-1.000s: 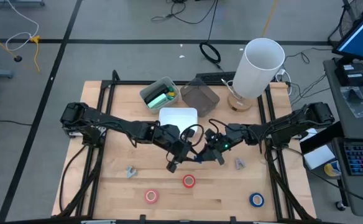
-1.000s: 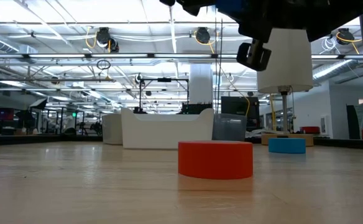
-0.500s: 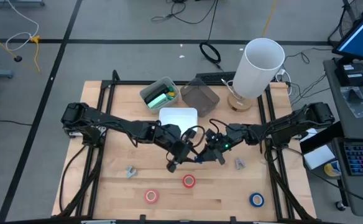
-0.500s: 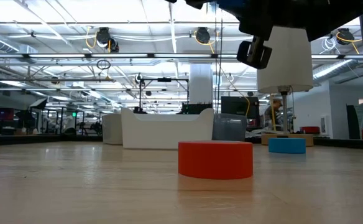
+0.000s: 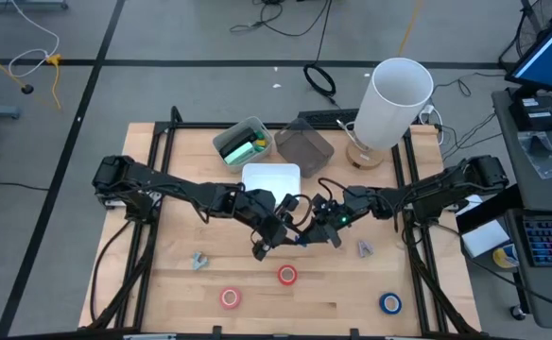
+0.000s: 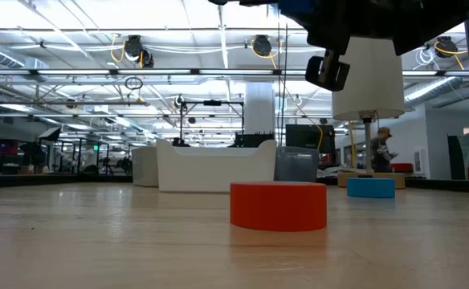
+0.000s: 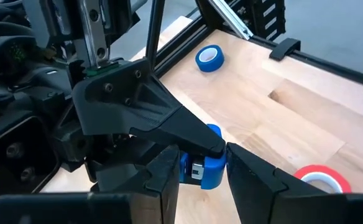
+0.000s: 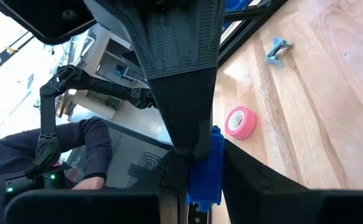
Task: Pick and place Stapler, Stapler remover, tape
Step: Put the blue stapler into the gray bin
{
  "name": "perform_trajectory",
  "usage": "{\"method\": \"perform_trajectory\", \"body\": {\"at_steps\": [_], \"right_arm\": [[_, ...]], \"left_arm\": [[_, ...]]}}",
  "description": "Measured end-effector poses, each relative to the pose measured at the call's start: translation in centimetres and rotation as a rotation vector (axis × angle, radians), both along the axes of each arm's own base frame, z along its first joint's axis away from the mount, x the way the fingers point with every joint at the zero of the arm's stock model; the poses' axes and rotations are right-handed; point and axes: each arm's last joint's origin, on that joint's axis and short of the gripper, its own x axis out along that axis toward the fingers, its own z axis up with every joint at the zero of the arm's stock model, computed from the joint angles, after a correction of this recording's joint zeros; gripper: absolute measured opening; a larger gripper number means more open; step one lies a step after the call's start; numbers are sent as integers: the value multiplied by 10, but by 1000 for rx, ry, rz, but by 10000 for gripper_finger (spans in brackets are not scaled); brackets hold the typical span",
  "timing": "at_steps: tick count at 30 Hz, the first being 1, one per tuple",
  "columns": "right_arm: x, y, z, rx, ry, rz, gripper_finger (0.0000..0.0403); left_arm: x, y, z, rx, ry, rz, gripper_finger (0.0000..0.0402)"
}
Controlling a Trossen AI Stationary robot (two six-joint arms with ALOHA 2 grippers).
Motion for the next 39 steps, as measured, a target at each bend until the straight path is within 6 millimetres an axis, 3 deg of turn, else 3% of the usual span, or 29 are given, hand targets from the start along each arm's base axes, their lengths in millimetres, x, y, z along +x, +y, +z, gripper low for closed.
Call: {"method": "perform_trajectory", "body": {"at_steps": [19, 29, 32, 35, 39], "right_arm": [[0, -1, 1, 5, -1, -4, 61], [2, -3, 7, 9, -40, -36, 61], [2, -3, 6, 9, -35, -37, 61], [2, -3, 5, 9, -28, -30, 61], [2, -3, 4, 7, -20, -26, 61]], "left_arm": [[1, 0, 1, 38, -29, 2, 129], [3, 0, 1, 47, -56, 34, 226], [3, 1, 1, 49, -48, 35, 239], [3, 0, 1, 49, -50, 35, 230], [3, 1, 1, 51, -54, 40, 191]]}}
